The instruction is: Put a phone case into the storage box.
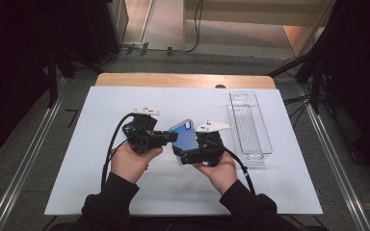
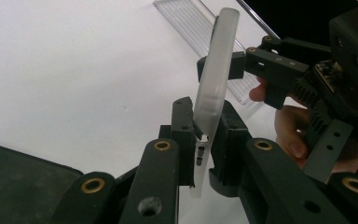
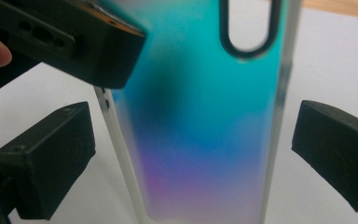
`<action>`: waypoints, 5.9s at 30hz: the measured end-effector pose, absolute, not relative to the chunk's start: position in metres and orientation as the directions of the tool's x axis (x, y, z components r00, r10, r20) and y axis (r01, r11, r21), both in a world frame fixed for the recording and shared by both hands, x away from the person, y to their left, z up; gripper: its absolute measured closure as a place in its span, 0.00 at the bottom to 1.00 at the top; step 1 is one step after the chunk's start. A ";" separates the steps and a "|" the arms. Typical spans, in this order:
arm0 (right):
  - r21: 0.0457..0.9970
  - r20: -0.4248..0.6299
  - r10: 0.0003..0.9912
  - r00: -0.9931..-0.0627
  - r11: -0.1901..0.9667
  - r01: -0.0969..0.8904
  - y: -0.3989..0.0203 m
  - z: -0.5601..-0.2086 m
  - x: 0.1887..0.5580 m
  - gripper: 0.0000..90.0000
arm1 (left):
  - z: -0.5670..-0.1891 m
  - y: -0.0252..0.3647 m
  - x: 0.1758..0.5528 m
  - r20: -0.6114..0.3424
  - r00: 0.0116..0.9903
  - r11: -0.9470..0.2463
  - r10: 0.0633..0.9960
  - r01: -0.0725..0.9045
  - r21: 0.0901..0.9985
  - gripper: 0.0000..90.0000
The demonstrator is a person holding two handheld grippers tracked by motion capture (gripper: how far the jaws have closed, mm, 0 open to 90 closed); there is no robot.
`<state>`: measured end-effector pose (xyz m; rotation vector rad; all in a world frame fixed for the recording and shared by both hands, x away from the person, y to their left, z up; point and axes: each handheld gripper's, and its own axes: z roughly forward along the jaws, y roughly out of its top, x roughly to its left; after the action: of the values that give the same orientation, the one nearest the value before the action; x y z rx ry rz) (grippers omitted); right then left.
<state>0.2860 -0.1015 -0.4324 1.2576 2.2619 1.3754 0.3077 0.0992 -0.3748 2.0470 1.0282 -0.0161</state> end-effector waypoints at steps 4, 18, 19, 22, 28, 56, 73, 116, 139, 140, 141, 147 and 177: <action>0.806 0.221 0.757 -0.615 0.214 0.552 -0.097 -0.434 0.287 0.00 | -0.376 0.097 0.307 -0.345 0.670 -0.335 0.657 0.669 0.663 0.90; 0.818 0.163 0.753 -0.637 0.258 0.514 -0.096 -0.431 0.287 0.18 | -0.375 0.098 0.306 -0.358 0.675 -0.320 0.645 0.664 0.676 0.86; 0.818 0.161 0.752 -0.639 0.261 0.513 -0.096 -0.431 0.287 0.18 | -0.374 0.098 0.306 -0.354 0.676 -0.319 0.646 0.660 0.680 0.79; 0.809 0.172 0.758 -0.630 0.256 0.529 -0.099 -0.433 0.289 0.18 | -0.372 0.101 0.307 -0.360 0.672 -0.309 0.647 0.663 0.682 0.74; 0.793 0.200 0.767 -0.610 0.240 0.561 -0.108 -0.437 0.296 0.18 | -0.367 0.108 0.305 -0.365 0.687 -0.306 0.629 0.650 0.696 0.65; 0.797 0.219 0.737 -0.639 0.243 0.553 -0.141 -0.432 0.307 0.18 | -0.423 0.142 0.306 -0.314 0.828 -0.488 0.464 0.535 0.689 0.36; 0.765 0.251 0.708 -0.660 0.272 0.583 -0.144 -0.435 0.310 0.18 | -0.452 0.162 0.294 -0.340 0.808 -0.500 0.481 0.571 0.651 0.36; 0.799 0.255 0.862 -0.437 0.067 0.598 -0.246 -0.381 0.333 0.18 | -0.457 0.193 0.283 -0.379 0.713 -0.414 0.589 0.670 0.616 0.36; 0.808 0.211 0.941 -0.266 -0.014 0.589 -0.274 -0.390 0.376 0.18 | -0.458 0.201 0.283 -0.386 0.692 -0.382 0.610 0.684 0.621 0.36; 0.809 0.206 0.944 -0.258 -0.017 0.587 -0.275 -0.389 0.378 0.18 | -0.458 0.201 0.283 -0.387 0.692 -0.381 0.610 0.684 0.622 0.36; 0.810 0.205 0.946 -0.252 -0.020 0.586 -0.276 -0.388 0.380 0.18 | -0.459 0.201 0.283 -0.387 0.691 -0.381 0.610 0.685 0.621 0.36; 0.795 0.238 0.944 -0.228 -0.054 0.604 -0.282 -0.386 0.400 0.18 | -0.459 0.201 0.283 -0.384 0.690 -0.383 0.614 0.685 0.619 0.36; 0.753 0.188 0.974 -0.129 -0.058 0.655 -0.276 -0.427 0.471 0.18 | -0.460 0.200 0.285 -0.393 0.692 -0.386 0.605 0.688 0.615 0.36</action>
<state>0.4707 -0.2761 -0.4270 1.7327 1.8098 1.0359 0.2855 0.2005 -0.4603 2.1078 0.9867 -0.1323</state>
